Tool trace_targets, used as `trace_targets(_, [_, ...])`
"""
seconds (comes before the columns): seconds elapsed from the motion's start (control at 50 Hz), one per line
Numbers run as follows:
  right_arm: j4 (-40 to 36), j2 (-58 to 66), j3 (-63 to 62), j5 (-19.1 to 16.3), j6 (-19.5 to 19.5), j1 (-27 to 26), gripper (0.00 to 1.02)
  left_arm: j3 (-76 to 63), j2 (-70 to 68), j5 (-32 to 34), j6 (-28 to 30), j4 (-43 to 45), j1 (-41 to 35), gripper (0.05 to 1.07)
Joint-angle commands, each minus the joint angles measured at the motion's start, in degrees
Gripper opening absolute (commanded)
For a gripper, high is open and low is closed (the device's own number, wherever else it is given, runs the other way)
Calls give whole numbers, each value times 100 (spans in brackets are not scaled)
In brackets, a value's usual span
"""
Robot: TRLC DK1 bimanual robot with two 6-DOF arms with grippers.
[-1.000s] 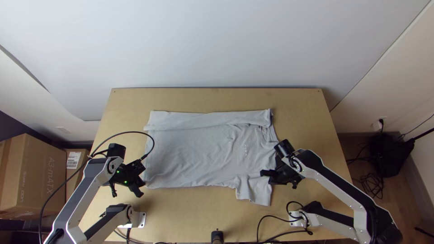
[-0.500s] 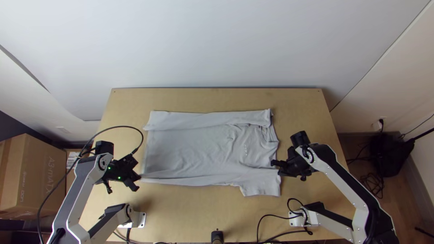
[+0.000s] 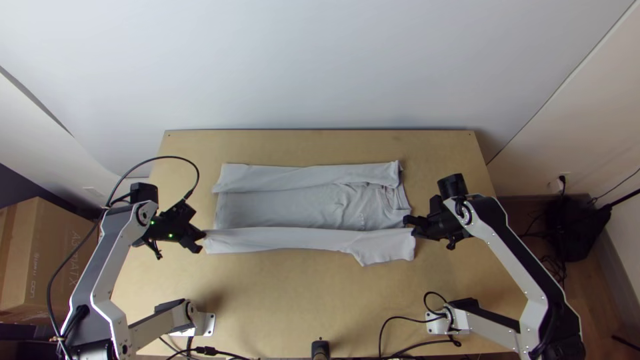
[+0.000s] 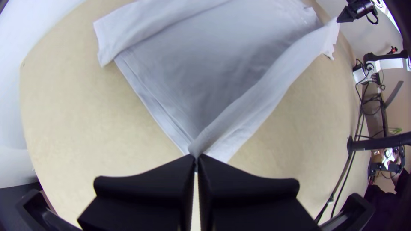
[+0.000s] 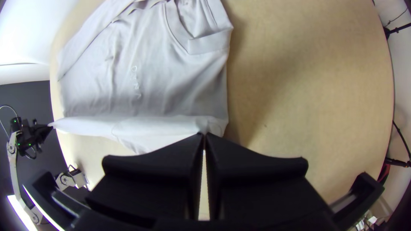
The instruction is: Fold the t-shirt
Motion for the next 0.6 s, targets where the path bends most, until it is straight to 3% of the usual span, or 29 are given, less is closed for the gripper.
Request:
trace_targets(0.0, [56,241,271,59,-115,-88,2,382,322,106,-196,175,52,8])
trace_targets(0.58, [496,2148,2029,288,-256,-26,2,2790,2554,211,-829,483,-344,8])
